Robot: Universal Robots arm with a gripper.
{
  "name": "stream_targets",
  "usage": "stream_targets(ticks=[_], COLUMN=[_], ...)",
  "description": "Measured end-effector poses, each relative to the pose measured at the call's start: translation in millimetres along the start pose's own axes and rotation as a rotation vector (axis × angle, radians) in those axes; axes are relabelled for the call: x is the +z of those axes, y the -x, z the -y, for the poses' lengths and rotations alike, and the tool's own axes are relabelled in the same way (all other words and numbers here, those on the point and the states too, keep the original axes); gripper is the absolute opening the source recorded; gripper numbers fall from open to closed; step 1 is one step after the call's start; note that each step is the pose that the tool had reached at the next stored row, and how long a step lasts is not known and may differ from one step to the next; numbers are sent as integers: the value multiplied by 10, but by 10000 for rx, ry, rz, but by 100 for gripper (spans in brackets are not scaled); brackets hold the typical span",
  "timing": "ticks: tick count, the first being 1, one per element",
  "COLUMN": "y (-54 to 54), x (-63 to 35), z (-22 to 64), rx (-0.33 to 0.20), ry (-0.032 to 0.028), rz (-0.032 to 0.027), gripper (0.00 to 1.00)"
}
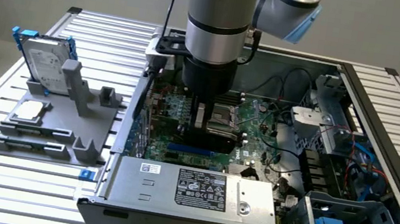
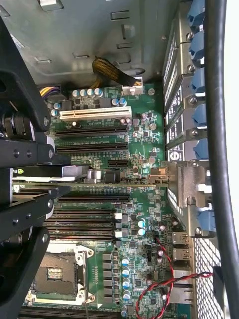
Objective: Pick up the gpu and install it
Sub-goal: 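Insert the gpu into the slot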
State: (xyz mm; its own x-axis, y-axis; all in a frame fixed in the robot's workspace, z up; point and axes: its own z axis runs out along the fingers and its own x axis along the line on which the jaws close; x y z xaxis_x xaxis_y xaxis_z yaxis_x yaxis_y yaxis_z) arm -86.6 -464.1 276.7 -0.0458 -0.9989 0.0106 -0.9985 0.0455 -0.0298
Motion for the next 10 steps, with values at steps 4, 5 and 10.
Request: stream_targets(ticks=[4,5,10], y=[0,0,0], x=[15,19,38], z=[-14,-14,-17], rx=[7,8,20], ry=[1,2,22], rz=[0,1,11], gripper=[27,27,27])
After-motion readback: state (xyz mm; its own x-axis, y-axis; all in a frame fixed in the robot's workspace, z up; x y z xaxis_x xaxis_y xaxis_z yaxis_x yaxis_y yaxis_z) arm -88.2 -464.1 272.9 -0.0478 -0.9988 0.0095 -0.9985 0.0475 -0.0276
